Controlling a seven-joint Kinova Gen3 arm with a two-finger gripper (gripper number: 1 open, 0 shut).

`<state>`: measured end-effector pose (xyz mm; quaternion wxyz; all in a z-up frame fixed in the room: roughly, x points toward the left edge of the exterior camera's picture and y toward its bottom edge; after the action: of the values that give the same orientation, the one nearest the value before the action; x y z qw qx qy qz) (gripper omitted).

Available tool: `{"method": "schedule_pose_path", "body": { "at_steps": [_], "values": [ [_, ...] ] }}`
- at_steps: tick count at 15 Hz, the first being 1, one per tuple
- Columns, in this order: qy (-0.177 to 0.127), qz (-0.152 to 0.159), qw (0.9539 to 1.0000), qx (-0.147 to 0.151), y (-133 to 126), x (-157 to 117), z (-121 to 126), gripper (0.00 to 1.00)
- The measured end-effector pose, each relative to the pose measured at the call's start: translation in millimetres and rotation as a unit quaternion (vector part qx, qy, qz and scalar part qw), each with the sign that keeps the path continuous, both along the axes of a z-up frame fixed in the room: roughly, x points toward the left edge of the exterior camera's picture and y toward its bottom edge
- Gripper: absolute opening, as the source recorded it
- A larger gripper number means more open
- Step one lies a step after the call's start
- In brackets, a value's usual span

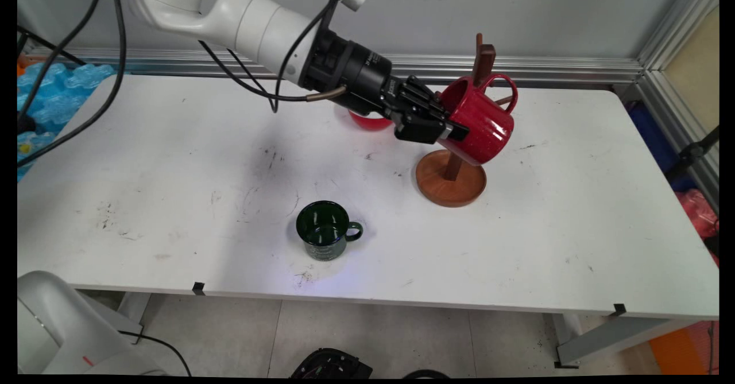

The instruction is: Place the picked object on the table

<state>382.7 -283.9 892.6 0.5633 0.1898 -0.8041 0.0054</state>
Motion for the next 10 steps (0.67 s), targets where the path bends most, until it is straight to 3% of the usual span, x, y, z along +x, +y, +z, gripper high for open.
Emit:
{"method": "schedule_pose_path", "body": {
  "at_steps": [10],
  "values": [
    [-0.024,-0.012,0.9992,0.029,18.3,30.1,6.2,0.0]
  ]
}}
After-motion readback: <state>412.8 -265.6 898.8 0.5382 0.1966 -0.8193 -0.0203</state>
